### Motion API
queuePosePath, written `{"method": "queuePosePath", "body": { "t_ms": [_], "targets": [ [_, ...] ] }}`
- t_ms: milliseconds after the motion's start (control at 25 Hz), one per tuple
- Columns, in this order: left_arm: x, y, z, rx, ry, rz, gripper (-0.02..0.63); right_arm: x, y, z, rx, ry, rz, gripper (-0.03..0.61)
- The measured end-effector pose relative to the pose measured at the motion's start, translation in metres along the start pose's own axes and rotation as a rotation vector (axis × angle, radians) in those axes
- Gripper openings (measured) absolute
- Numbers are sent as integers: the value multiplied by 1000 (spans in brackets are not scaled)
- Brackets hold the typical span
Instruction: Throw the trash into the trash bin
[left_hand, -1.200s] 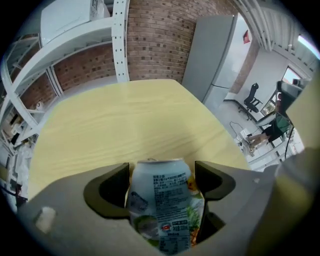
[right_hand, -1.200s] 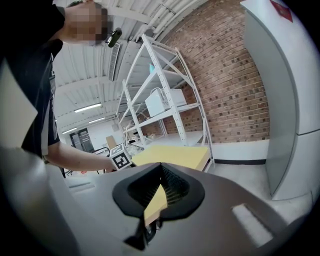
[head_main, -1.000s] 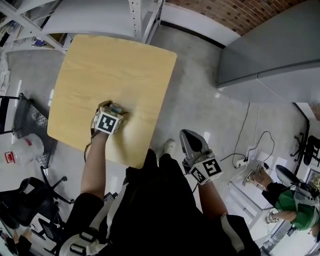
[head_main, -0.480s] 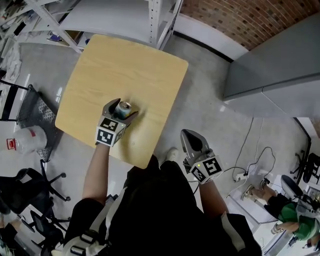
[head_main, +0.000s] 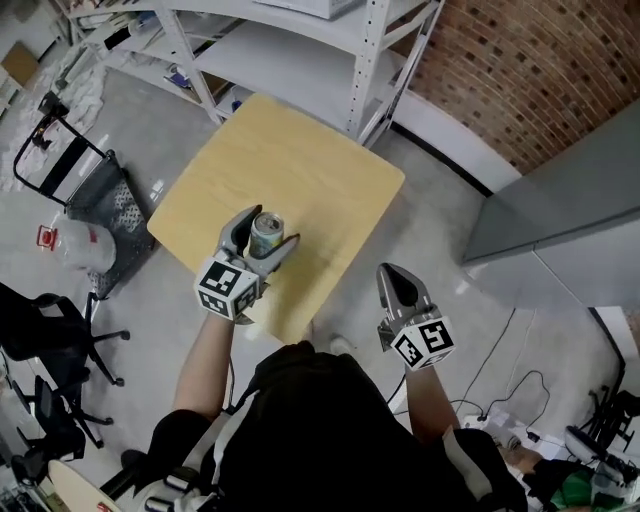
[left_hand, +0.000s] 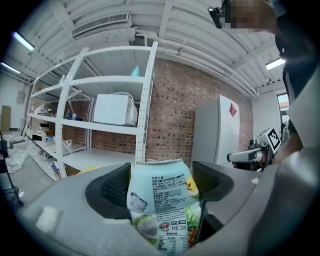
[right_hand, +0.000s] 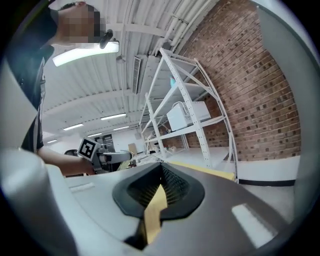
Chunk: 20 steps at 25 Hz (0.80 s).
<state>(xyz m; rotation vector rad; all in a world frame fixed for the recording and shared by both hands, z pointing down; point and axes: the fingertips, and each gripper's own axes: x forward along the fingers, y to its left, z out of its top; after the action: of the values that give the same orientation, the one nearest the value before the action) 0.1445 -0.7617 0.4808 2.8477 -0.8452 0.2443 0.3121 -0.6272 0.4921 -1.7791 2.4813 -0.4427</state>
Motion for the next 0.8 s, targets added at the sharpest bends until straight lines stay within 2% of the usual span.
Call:
{"method": "queuePosePath", "body": {
  "t_ms": [160,360,520,800],
  "targets": [
    [-35,-11,40,32,-143,97,388,6,4,19,-41,-18,108,5],
    [-76,-40,51,32,-223,182,388,0,24,35,-63,-38,230,5],
    [-108,-56,41,8,-246,291,388,2,48,37,-79,-24,368,5],
    [-171,-92,14,-27,-209,447,388,12,116,19,-75,40,625,5]
  ]
}}
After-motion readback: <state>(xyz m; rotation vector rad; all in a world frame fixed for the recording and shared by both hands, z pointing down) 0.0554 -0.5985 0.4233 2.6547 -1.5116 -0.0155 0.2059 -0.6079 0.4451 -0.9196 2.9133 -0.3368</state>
